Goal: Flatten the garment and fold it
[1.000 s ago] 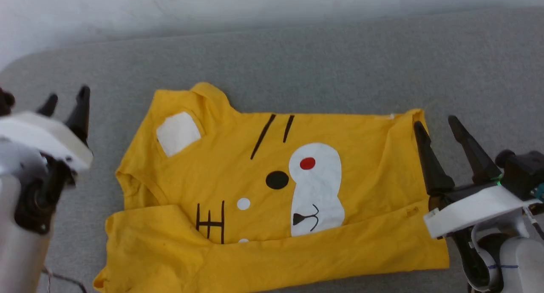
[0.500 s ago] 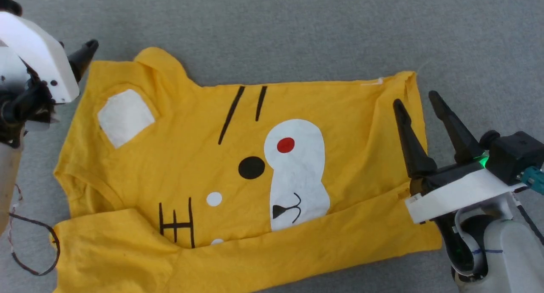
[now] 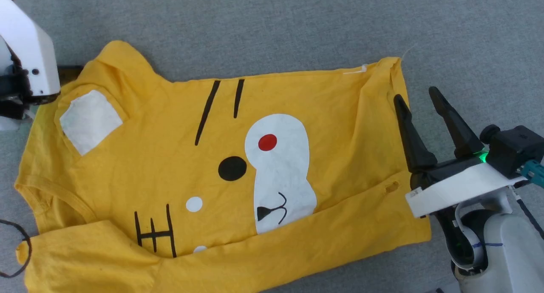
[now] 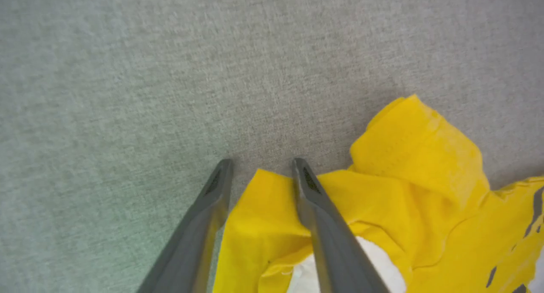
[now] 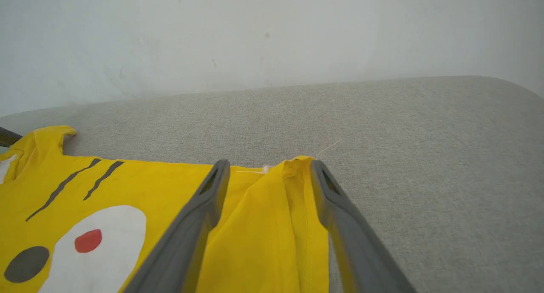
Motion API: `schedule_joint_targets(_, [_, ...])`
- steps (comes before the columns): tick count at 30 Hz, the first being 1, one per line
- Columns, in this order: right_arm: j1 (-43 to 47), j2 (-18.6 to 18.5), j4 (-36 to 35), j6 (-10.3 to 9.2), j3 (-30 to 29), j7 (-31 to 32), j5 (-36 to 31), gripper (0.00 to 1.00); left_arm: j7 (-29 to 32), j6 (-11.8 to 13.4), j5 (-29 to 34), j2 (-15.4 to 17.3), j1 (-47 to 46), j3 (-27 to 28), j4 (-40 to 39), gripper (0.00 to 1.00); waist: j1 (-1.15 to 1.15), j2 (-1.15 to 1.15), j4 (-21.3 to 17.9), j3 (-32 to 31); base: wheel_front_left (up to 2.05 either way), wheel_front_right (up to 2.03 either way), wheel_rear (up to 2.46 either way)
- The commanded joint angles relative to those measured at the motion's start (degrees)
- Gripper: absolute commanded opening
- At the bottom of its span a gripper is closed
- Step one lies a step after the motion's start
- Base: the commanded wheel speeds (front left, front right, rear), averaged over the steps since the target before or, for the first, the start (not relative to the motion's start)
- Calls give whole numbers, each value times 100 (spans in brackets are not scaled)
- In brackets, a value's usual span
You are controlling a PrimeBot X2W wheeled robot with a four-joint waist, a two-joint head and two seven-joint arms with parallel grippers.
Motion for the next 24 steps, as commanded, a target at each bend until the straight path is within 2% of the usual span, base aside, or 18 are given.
schedule_joint_targets(1, [-71, -7, 14, -5, -40, 8, 36, 100, 461, -61, -181, -327, 630, -387, 157, 0, 1, 0, 8, -15, 0, 0, 0])
schedule_joint_targets(4, [-76, -10, 12, -5, -103, 39, 43, 100, 548, -50, -189, -326, 736, -453, 45, 0, 1, 0, 45, -40, 0, 0, 0])
schedule_joint_targets(6, [-89, -13, 15, -5, -165, 65, 51, 100, 318, -62, -202, -362, 774, -384, -19, 0, 1, 0, 88, -80, 0, 0, 0])
schedule_joint_targets(12, [-412, -174, 306, -5, -464, 325, 233, 100, -1275, -80, 125, -413, 626, -5, -160, 0, 1, 0, 263, -283, 0, 0, 0])
schedule_joint_targets(17, [-982, -403, 1062, -5, -640, 863, 470, 100, -1811, -170, 145, -549, 423, 133, -233, 0, 1, 0, 490, -414, 0, 0, 0])
schedule_joint_targets(24, [-1806, -818, 2271, -5, -488, 1866, 807, 100, -1975, -258, 134, -735, 296, 92, -399, 0, 1, 0, 769, -383, 0, 0, 0])
